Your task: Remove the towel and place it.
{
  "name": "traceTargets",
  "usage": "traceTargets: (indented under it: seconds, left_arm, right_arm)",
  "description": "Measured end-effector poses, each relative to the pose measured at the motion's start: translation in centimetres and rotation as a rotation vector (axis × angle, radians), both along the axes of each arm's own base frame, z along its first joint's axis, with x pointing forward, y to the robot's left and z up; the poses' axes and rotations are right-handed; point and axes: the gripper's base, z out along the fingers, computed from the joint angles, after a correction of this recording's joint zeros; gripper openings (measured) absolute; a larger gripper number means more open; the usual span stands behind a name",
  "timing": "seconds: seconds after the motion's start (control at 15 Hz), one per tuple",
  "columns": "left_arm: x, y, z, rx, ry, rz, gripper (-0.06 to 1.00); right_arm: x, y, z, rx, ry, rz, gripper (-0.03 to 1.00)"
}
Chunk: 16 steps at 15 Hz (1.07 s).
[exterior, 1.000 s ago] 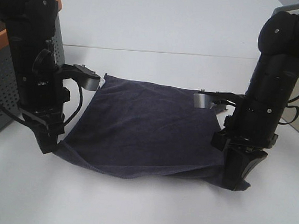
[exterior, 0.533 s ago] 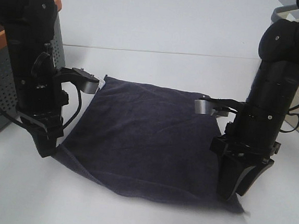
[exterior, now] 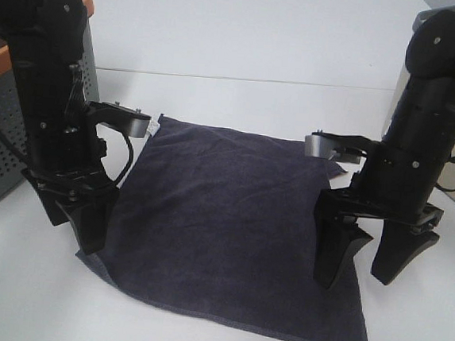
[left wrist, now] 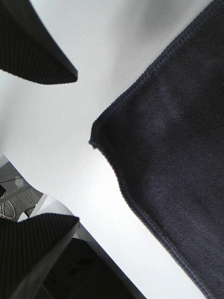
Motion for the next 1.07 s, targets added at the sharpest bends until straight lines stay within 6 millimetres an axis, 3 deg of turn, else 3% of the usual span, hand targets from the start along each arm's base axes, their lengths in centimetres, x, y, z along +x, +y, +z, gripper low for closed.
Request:
traceTargets:
  seconds: [0.2,0.33,0.67,0.87,1.07]
  left_arm:
    - [0.7,-0.4,1.5,-0.006,-0.048,0.056,0.72]
    - [1.3,-1.2,5.6,-0.067,-0.163,0.089,0.73]
    - [1.8,-1.2,15.5,-0.185,-0.418,0.271,0.73]
    - [3.4,2.9,19.9,-0.157,-0.583,0.431,0.73]
    - [4.6,9.8,21.2,-0.063,-0.661,0.597,0.73]
  right_arm:
    - [-0.2,-0.2,3.5,0.004,-0.108,-0.032,0.8]
    - [0.3,-0.4,7.4,-0.011,-0.248,-0.086,0.8]
    - [0.9,-1.9,19.8,-0.052,-0.673,-0.304,0.8]
    - [1.4,-5.3,23.9,-0.082,-0.812,-0.469,0.79]
    - [1.7,-10.6,24.5,-0.16,-0.833,-0.631,0.79]
